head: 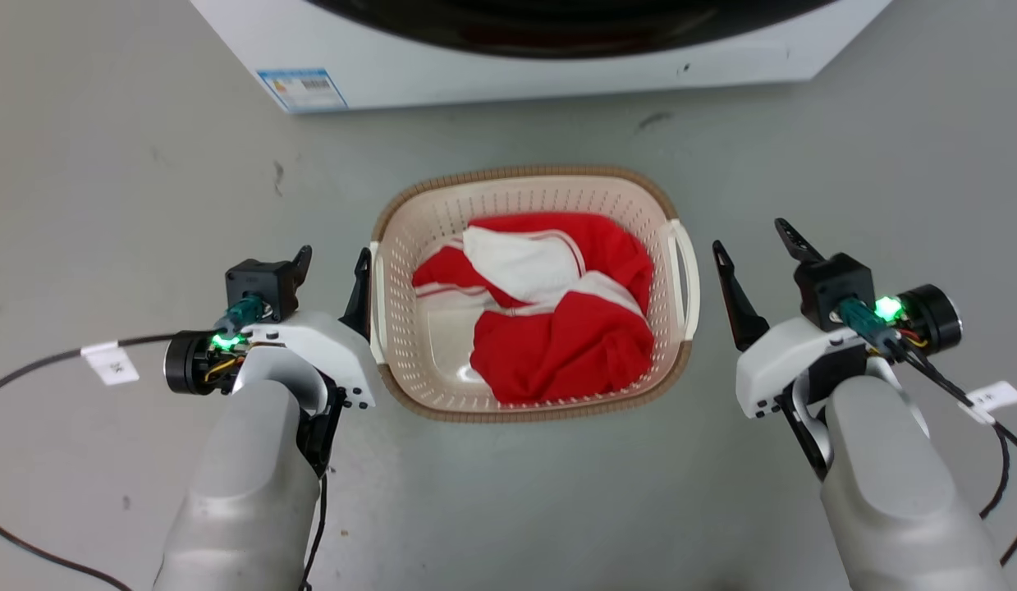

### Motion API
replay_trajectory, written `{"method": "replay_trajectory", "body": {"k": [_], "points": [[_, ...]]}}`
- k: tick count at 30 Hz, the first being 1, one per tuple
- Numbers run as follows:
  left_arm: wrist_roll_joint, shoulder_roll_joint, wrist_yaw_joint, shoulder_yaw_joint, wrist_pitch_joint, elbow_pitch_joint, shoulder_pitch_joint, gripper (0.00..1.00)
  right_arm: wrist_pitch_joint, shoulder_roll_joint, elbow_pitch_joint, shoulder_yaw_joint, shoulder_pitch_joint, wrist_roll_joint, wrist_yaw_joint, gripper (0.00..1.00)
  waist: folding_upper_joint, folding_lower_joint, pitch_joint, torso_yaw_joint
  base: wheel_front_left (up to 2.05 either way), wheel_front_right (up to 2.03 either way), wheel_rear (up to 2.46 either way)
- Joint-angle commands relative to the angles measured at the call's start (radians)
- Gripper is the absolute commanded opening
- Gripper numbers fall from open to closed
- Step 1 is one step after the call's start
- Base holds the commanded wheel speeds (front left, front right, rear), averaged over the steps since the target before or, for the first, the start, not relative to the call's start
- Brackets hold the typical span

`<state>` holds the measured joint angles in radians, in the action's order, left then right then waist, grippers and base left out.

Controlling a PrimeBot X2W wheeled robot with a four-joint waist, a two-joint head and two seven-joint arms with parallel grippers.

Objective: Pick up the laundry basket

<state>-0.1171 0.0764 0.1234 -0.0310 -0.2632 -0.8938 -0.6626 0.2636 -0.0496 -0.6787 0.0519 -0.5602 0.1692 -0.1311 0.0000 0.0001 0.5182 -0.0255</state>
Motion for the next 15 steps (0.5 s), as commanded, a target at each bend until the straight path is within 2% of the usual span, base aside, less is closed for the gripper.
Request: {"method": "replay_trajectory", "body": {"k": [1, 8, 15], "points": [[0.000, 0.004, 0.003, -0.004, -0.002, -0.018, -0.010, 1.00, 0.002, -0.001, -0.012, 0.004, -0.019, 0.002, 0.001, 1.00, 0.0000, -0.0001, 0.034, -0.004, 0.00, 0.00, 0.00], [-0.021, 0.018, 0.004, -0.015, -0.002, -0.211, -0.137, 1.00, 0.002, -0.002, -0.180, 0.034, -0.134, 0.007, 0.001, 1.00, 0.0000, -0.0001, 0.118, -0.010, 0.00, 0.00, 0.00], [-0.033, 0.015, 0.006, -0.051, 0.003, -0.315, -0.242, 1.00, 0.002, -0.001, -0.308, 0.034, -0.238, 0.018, 0.001, 1.00, 0.0000, -0.0001, 0.202, -0.006, 0.00, 0.00, 0.00]]}}
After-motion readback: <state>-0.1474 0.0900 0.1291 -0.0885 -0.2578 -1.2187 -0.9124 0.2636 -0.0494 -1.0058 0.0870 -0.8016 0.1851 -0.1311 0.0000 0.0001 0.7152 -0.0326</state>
